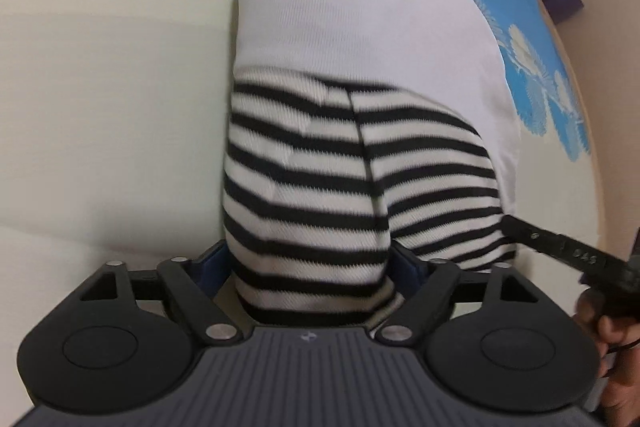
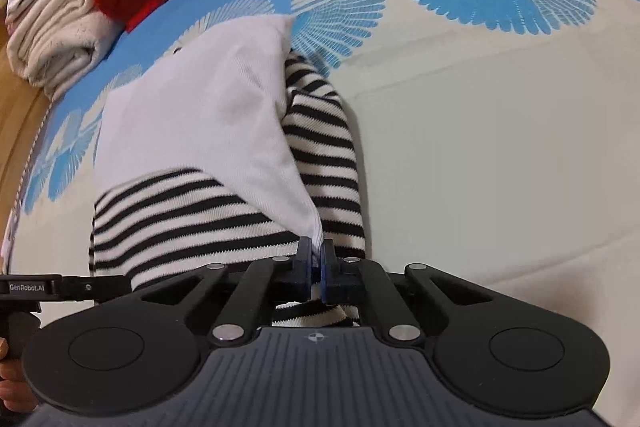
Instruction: Fold small clothes
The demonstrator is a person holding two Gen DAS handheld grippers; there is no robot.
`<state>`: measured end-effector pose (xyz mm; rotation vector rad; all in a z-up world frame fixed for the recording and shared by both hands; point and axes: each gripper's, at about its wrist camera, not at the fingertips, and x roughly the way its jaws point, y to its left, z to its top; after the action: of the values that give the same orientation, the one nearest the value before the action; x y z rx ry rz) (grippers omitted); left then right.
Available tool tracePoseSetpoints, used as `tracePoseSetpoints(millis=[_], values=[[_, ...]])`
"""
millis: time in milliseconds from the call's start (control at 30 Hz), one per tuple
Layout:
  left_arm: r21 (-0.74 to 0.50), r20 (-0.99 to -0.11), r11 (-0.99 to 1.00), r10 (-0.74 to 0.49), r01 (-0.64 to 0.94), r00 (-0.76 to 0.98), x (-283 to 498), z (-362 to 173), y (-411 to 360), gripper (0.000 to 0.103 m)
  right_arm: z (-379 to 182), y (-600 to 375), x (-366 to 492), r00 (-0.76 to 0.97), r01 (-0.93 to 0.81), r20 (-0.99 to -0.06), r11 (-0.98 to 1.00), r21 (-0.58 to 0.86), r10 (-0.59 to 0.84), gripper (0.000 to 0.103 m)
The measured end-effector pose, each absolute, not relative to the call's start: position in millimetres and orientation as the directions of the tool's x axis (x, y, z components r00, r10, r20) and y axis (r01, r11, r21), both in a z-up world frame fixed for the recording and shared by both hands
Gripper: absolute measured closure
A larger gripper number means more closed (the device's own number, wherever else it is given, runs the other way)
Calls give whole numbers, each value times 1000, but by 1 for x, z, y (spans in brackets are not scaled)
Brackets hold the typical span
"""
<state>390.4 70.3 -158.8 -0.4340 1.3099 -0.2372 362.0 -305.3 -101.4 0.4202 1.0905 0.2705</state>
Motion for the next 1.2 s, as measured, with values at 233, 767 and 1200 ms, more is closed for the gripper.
tracePoseSetpoints(millis=[233, 767, 1200], values=[[-479, -822, 878, -449, 0, 349, 379, -128, 93, 66, -104, -299, 361, 418, -24, -788, 873, 488, 452, 103], [-319, -852, 947, -308, 47, 423, 370, -102, 90, 58, -83, -284, 347, 486, -157, -733, 873, 462, 476, 98], [-68, -880, 992, -112, 111, 462, 338, -83, 64, 24, -64, -278, 318, 551, -148, -813, 981, 124, 186, 84]])
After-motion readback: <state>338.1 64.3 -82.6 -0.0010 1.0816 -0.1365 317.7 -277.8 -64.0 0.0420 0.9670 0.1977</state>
